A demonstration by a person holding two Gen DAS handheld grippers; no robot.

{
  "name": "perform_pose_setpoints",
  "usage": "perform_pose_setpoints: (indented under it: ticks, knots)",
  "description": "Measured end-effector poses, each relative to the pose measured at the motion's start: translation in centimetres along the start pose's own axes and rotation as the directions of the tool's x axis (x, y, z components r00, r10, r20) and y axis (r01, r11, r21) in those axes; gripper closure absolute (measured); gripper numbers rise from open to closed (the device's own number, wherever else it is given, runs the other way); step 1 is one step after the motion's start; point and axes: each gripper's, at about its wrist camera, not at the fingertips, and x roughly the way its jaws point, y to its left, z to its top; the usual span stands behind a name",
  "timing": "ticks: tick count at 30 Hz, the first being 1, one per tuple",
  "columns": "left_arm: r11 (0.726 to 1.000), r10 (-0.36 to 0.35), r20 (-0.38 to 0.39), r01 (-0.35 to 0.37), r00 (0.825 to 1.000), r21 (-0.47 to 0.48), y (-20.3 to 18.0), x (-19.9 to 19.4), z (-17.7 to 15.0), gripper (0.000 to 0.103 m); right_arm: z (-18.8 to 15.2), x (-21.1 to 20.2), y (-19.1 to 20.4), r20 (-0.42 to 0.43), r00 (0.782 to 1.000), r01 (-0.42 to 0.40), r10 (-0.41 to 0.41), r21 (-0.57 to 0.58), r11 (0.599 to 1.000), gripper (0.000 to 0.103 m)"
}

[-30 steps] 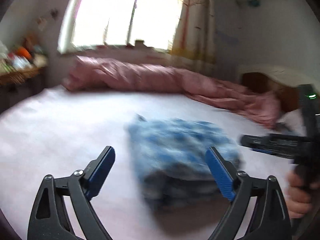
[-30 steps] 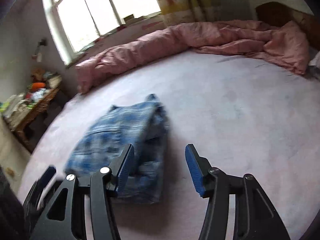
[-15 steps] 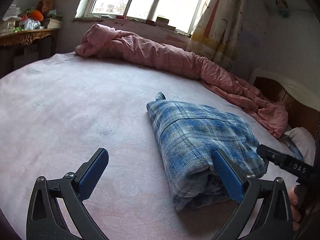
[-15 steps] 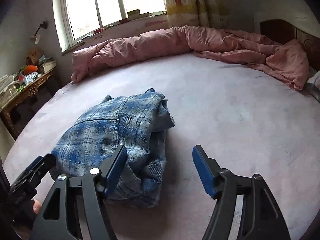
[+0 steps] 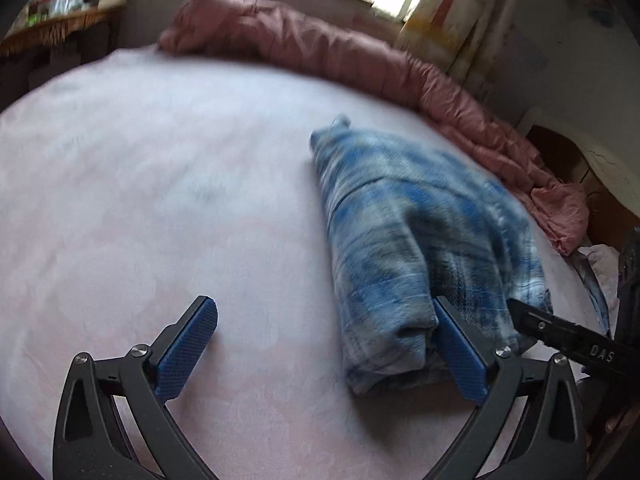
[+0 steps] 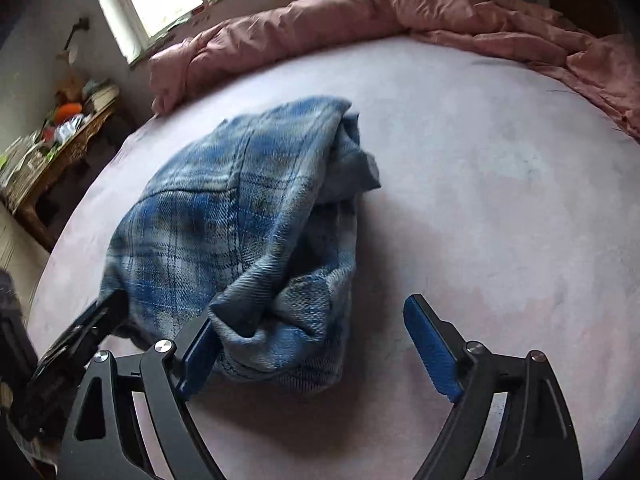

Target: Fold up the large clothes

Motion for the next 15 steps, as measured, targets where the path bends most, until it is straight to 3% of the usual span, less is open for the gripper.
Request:
perform_pose_setpoints:
  ticks: [3, 5, 7, 9, 11, 15]
  knots:
    - [0.998, 0.052, -0.026, -0.052, 0.998, 0.019, -0.5, -0.1, -0.4, 0.0, 0.1, 0.0, -0.8, -0.023, 0.999, -0.045, 0.046, 0.046, 0.998, 0.015]
    - [0.998, 0.051, -0.008, -0.051, 0.999, 0.04, -1.0, -0.8, -0.7, 0.001, 0.2, -0.5, -0.9, 0.007, 0.998, -0.06, 0.06, 0.052, 0.997, 0.015]
    - [0.999, -0.023, 0.033, 0.021, 0.999, 0.041, -1.3, -1.8, -0.5, 0.001, 0.4, -1.5, -0.8, 0.07, 0.996, -0.067, 0.063, 0.055, 0.996, 0.015]
    - [0.993, -0.12, 0.112, 0.117, 0.986, 0.026, -1.3, -3.3, 0.0, 0.001, 0.4, -2.3, -1.0, 0.127, 0.988, -0.102, 0.09, 0.086, 0.991, 0.015]
    - [0.986, -0.165, 0.148, 0.168, 0.975, -0.008, -1.1, -3.8, 0.7, 0.001, 0.4, -2.5, -1.6, 0.168, 0.977, -0.156, 0.132, 0.142, 0.978, 0.014]
    - [0.972, -0.227, 0.082, 0.231, 0.97, -0.046, -0.9, -1.4, 1.2, 0.001, 0.4, -0.9, -3.1, 0.167, 0.971, -0.209, 0.168, 0.272, 0.939, 0.009]
